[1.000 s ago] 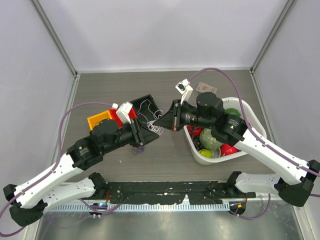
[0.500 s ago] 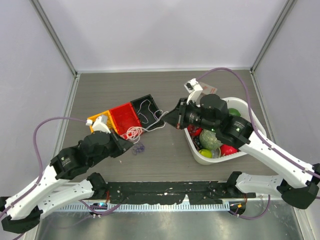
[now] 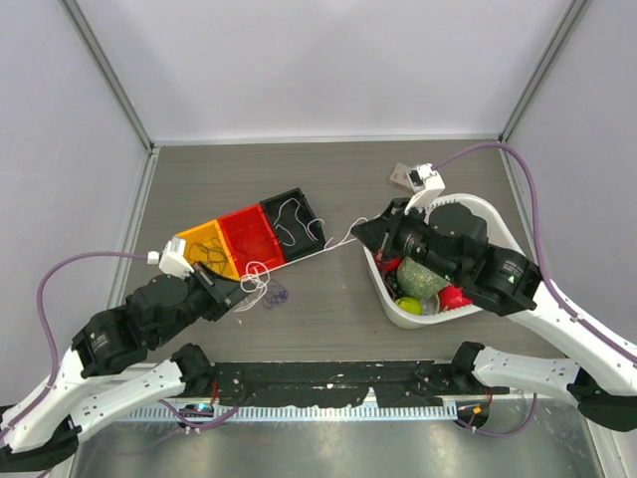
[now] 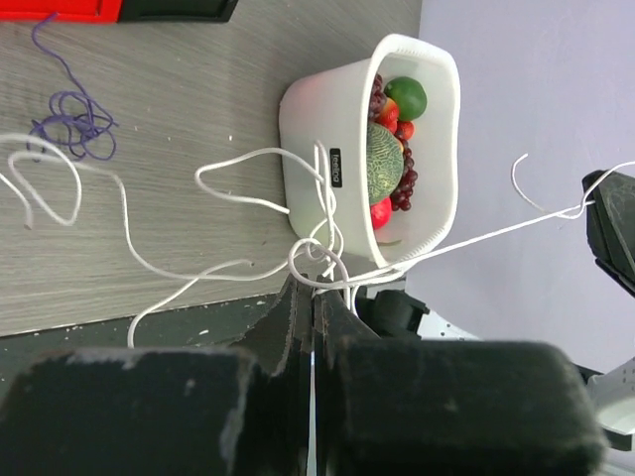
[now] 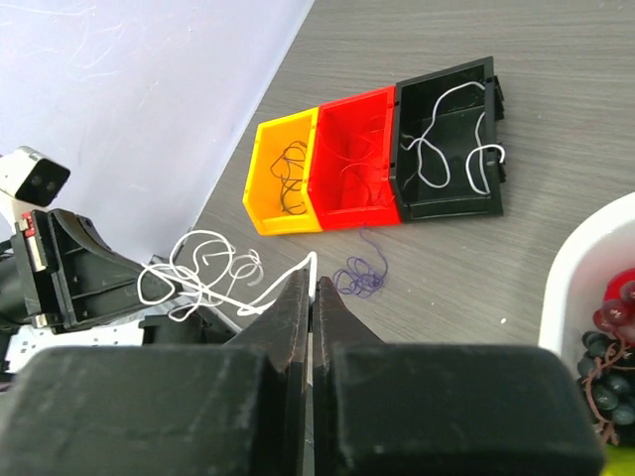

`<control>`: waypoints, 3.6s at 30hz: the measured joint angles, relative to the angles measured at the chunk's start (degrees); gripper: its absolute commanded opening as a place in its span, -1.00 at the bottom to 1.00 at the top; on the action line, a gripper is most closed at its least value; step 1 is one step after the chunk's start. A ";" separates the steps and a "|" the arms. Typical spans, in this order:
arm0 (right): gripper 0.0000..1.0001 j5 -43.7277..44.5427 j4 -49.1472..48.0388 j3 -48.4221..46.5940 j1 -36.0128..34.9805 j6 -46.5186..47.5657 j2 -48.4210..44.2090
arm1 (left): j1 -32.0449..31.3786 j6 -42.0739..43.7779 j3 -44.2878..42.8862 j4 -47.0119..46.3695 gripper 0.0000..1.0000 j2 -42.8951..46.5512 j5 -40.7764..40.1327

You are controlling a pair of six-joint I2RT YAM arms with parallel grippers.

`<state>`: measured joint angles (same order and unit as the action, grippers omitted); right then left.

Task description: Untangle the cables

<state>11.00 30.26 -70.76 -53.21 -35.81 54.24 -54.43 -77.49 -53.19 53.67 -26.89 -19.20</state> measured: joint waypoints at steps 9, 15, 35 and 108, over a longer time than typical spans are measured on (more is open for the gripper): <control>-0.99 1.75 -0.68 -2.10 0.79 4.44 -2.08 | 0.28 3.87 3.45 -3.15 0.17 -6.08 7.93; -0.99 -3.34 -5.75 -2.71 2.05 3.56 -2.43 | 0.57 6.49 3.93 1.73 0.35 -15.06 9.51; -0.99 -9.68 -4.94 -6.64 2.05 3.02 -0.94 | -0.31 17.29 13.97 -27.98 0.41 -36.04 15.89; -0.99 -5.07 -34.34 -11.76 4.61 14.95 28.50 | -0.57 1.81 30.25 -24.85 -0.98 -14.71 12.90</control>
<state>5.93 -4.08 -82.52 -48.60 -20.86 82.74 -55.00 -75.68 -22.94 28.82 -41.60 -6.31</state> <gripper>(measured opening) 0.037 0.076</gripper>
